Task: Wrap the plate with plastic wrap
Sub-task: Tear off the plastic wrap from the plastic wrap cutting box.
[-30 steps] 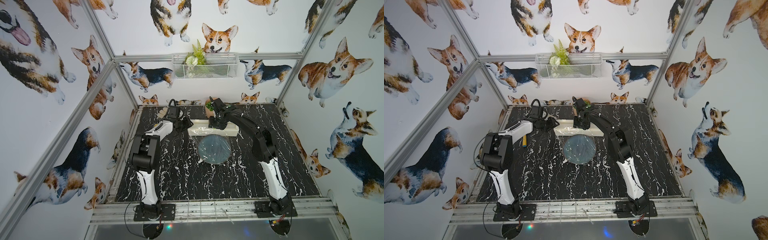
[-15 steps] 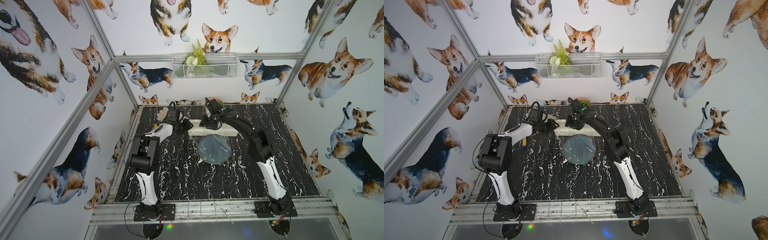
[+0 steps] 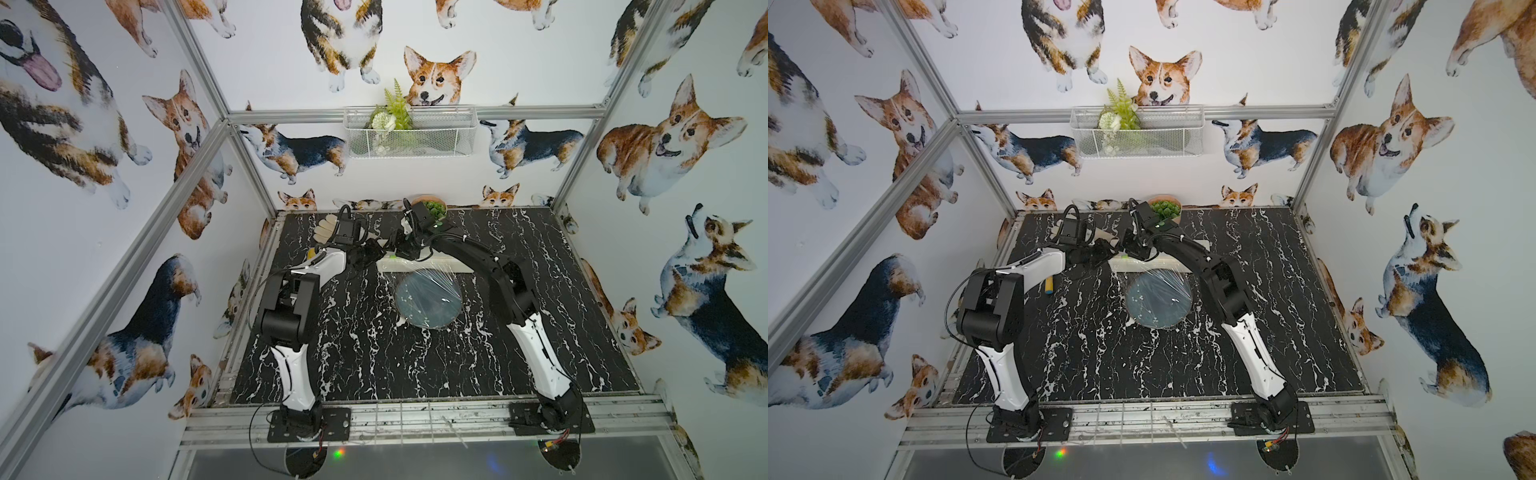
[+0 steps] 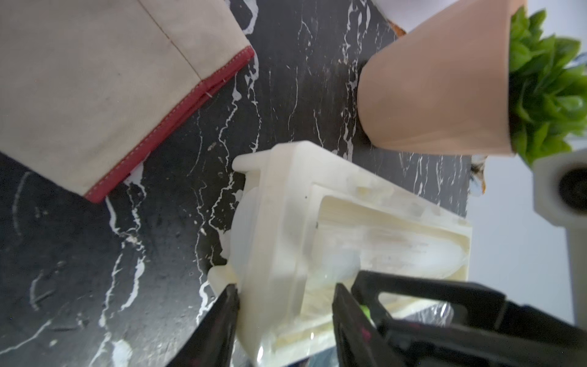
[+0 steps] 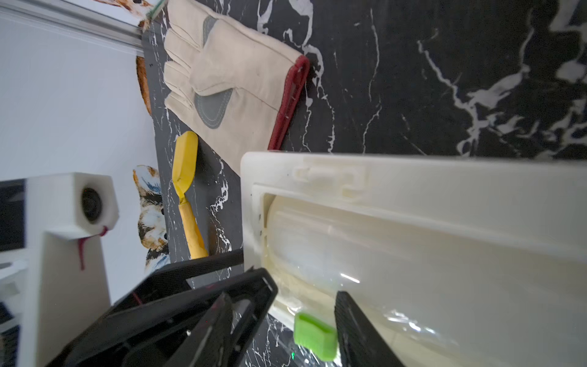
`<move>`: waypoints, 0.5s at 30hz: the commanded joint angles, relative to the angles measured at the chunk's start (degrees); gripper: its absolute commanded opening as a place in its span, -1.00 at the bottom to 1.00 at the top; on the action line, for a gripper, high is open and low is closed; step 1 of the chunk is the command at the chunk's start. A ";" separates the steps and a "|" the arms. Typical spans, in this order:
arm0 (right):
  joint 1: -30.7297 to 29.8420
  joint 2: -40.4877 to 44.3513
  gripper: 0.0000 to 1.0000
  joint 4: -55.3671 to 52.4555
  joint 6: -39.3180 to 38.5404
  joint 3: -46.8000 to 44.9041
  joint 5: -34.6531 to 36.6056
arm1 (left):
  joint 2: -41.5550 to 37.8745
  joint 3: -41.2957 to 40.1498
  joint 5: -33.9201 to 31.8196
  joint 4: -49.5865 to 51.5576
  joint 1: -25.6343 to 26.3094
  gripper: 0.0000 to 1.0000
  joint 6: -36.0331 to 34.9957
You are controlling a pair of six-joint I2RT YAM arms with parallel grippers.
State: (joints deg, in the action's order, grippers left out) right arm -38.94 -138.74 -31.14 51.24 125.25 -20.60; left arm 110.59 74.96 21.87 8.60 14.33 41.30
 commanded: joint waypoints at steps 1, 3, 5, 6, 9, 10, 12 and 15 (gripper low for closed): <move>-1.31 -1.61 0.12 3.17 5.57 -0.27 -5.41 | -0.48 -0.12 7.92 -3.41 1.47 0.01 0.40; -1.40 -1.72 0.12 4.17 6.39 -0.14 -5.85 | -0.40 -0.15 7.93 -3.46 1.58 0.01 0.54; -1.45 -1.66 0.12 3.43 6.02 0.08 -5.64 | -0.61 -0.12 7.77 -3.04 1.67 0.01 0.22; -1.34 -1.36 0.12 2.79 5.48 0.01 -5.38 | -0.79 -0.07 7.52 -2.58 1.67 0.01 -0.22; -0.91 0.76 0.13 1.49 3.84 -1.43 -3.72 | -1.19 0.75 6.47 -0.17 1.65 0.02 -2.10; -0.67 1.64 0.13 1.35 3.40 -2.20 -3.01 | -1.25 1.06 6.08 0.81 1.67 0.03 -2.79; 0.53 4.36 0.15 1.43 2.45 -4.60 -1.78 | -1.58 1.53 5.04 2.82 1.60 0.10 -4.51; 2.88 8.09 0.17 1.34 1.02 -7.44 -1.86 | -2.61 1.69 3.02 4.83 1.57 0.25 -6.84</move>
State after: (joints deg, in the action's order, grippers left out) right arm -37.69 -134.17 -30.09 53.80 119.96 -21.61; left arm 109.40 75.79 20.75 12.67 15.29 38.57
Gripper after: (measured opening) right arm 0.581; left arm 0.587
